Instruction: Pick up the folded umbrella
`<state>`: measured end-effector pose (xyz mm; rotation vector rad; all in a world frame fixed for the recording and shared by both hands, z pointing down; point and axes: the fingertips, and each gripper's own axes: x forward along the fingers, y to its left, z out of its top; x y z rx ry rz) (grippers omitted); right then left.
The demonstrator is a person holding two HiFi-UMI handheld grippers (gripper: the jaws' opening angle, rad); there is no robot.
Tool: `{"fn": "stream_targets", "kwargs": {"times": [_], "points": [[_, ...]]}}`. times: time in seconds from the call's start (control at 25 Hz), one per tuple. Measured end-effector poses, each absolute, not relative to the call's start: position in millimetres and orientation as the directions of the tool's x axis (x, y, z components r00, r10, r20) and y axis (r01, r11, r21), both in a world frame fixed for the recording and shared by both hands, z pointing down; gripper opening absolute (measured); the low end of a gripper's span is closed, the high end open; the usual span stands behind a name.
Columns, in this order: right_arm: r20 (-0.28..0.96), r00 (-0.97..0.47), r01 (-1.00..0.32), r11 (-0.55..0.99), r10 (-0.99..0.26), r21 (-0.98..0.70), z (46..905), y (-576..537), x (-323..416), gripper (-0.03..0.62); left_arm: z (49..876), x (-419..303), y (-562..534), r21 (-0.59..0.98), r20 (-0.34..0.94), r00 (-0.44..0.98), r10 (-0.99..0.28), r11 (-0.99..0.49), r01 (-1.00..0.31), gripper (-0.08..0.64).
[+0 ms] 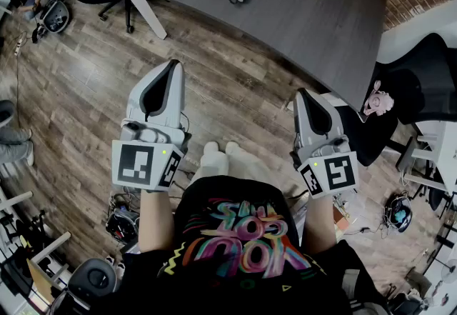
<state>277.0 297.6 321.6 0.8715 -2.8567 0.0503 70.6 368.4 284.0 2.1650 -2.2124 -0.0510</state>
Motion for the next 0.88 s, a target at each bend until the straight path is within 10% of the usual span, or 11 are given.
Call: {"fn": "stream_targets", "kwargs": {"times": [0.88], "points": [[0.139,-0.833,-0.545,0.837,-0.535,-0.052,327.9,284.5,292.0,-0.002,261.9,96.1,360.1,-0.002,-0.026,-0.049,-0.998,0.049,-0.999,0.002]]}}
